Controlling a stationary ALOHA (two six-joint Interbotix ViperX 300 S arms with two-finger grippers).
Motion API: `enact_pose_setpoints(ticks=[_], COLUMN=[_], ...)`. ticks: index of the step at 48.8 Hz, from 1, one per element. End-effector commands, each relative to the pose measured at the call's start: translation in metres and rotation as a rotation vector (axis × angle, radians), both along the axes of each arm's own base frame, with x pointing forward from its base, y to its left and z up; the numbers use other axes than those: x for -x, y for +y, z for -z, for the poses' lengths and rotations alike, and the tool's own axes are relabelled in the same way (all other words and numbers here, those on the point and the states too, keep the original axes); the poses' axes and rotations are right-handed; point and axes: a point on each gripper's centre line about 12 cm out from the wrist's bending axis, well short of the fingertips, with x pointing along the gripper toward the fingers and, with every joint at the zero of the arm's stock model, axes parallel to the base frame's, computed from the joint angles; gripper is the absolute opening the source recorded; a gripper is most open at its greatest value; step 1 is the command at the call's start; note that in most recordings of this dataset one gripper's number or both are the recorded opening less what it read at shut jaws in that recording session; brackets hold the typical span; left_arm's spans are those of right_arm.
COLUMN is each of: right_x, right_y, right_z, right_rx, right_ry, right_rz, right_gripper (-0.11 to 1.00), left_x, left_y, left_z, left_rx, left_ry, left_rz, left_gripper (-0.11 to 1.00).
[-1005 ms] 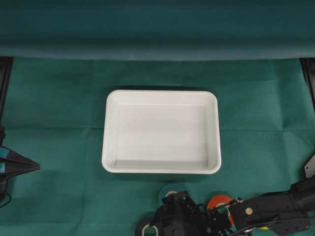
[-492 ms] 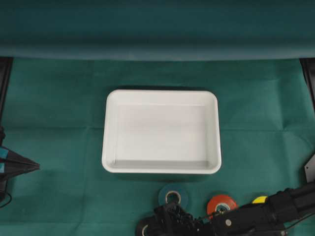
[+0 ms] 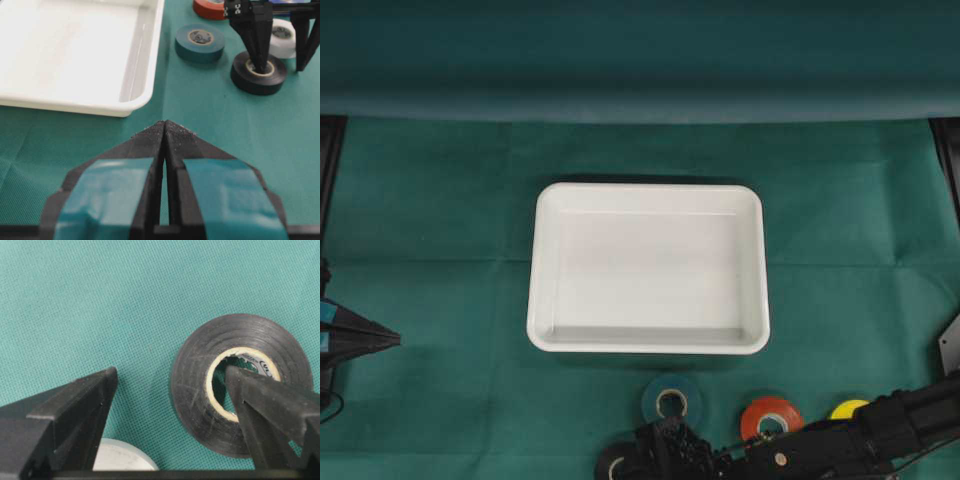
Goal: Put the tape into the white case with the right arm.
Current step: 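Move the right gripper down over the black tape roll and grasp it, then carry the black tape roll into the white tray and lower it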
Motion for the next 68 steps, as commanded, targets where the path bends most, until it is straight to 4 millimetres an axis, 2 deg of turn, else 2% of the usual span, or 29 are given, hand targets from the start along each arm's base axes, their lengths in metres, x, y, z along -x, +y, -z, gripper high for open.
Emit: enact_pose_setpoints(ticks=[1,9,15,30,42,47,60,68], right_x=[-0.009,-0.011,-0.011,-0.01,-0.011,-0.012,-0.013,-0.018], right_y=[0.001,0.001,0.0,-0.001,0.004,0.005,0.006,-0.008], right_z=[-0.017,-0.019,-0.02,-0.026,-0.068,-0.077,-0.076,-0.078], right_rx=[-0.013,-0.015,-0.015,-0.012,-0.029,-0.03,-0.028,-0.02], right_ry=[-0.047,-0.053,-0.055,-0.048,-0.094,-0.101,-0.097,-0.105], right_rz=[0.002,0.003,0.007,0.01,0.012,0.011,0.009,0.035], right_gripper=[0.68,0.2,0.01,0.0,0.0,0.0,0.0,0.0], left_x=[-0.001,-0.001,-0.001,-0.001,-0.001,-0.001,-0.001,-0.001], left_y=[0.0,0.0,0.0,0.0,0.0,0.0,0.0,0.0], left_z=[-0.006,-0.006,-0.006,-0.006,-0.006,-0.006,-0.006,-0.006], left_rx=[0.001,0.001,0.001,0.001,0.001,0.001,0.001,0.001], left_ry=[-0.014,-0.015,-0.014,-0.014,-0.015,-0.014,-0.015,-0.014], left_rz=[0.0,-0.002,-0.002,-0.002,-0.002,-0.002,-0.002,-0.002], left_gripper=[0.0,0.0,0.0,0.0,0.0,0.0,0.0,0.0])
